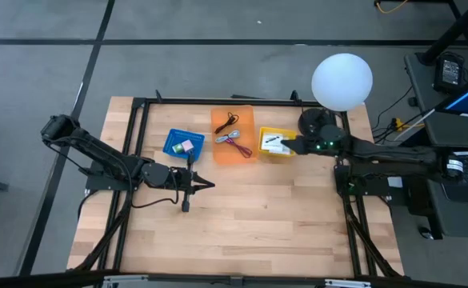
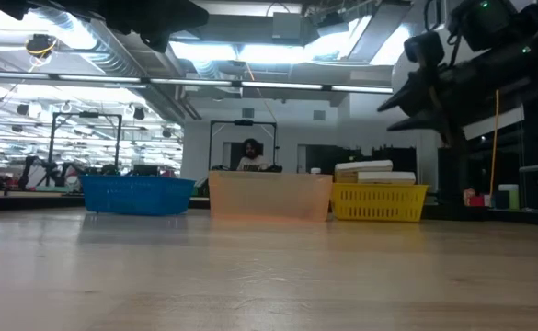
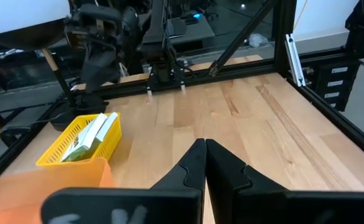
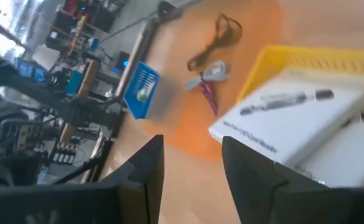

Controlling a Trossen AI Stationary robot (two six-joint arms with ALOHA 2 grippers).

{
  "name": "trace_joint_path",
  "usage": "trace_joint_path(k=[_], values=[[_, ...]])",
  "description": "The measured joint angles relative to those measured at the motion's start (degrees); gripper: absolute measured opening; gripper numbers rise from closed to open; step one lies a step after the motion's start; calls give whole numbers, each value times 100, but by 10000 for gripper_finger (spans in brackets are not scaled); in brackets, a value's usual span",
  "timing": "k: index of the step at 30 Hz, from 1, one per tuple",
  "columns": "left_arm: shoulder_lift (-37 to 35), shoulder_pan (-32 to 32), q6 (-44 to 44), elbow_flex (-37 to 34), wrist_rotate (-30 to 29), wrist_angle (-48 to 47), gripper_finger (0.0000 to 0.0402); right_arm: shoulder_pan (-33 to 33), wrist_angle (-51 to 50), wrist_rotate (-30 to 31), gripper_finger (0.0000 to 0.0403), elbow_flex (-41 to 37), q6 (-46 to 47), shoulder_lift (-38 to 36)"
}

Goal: Pick and place items into bin
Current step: Return to Home Position

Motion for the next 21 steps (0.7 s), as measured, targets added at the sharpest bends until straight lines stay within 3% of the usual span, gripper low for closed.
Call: trace_joint_path(k=[8, 21], values=[[0, 0, -82, 0, -61, 2, 2, 314, -11, 36, 123, 174, -1645, -336], [0, 0, -225, 0, -512, 21, 2, 1405, -79, 426, 4, 321, -3199, -331]])
